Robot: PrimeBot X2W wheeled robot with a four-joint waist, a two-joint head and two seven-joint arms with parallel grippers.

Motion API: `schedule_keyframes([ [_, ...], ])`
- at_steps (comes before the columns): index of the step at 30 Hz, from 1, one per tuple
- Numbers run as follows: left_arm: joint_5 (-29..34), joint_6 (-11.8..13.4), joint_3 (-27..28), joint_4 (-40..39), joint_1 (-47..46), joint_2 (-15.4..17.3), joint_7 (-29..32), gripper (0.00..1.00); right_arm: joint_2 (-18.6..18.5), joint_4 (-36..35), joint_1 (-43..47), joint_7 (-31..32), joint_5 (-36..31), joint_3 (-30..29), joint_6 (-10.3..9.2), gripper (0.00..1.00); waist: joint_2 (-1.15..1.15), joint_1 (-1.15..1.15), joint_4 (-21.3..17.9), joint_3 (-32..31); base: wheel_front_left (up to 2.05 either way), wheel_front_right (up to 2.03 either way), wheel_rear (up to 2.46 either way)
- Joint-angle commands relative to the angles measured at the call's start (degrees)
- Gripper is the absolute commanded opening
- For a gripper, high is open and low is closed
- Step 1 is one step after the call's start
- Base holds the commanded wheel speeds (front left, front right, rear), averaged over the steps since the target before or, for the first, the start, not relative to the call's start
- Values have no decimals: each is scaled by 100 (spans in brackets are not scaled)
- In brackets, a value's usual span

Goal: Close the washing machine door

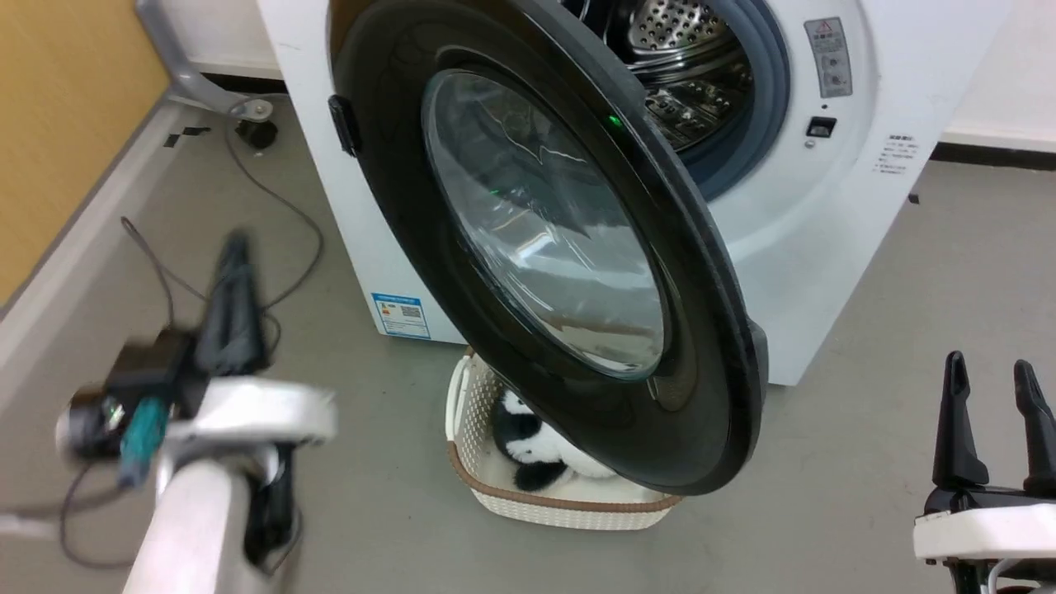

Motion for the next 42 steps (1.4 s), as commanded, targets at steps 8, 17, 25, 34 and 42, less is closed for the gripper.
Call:
schedule_keyframes([
  [8, 933, 117, 262, -278, 1267, -148, -24, 100, 0, -121, 151, -26, -84, 138, 5, 100, 0, 0, 117, -77, 0, 0, 0],
  [17, 1093, -304, 433, -335, 1593, -508, -24, 100, 0, -571, -60, -26, -189, 30, 5, 0, 0, 0, 232, -123, 0, 0, 0],
  [25, 1199, -397, 518, -414, 1545, -644, -25, 100, 0, -1939, -942, -26, 675, 620, 5, 0, 0, 0, 244, -120, 0, 0, 0],
  [34, 1270, -403, 614, -426, 1600, -739, -25, 100, -243, -3093, -1340, -26, 1861, 2438, 5, 0, 0, 0, 331, -138, 0, 0, 0],
  [42, 1325, -397, 688, -434, 1652, -776, -25, 100, -1425, -2855, -1480, -26, 1456, 4427, 5, 0, 0, 0, 325, -146, 0, 0, 0],
])
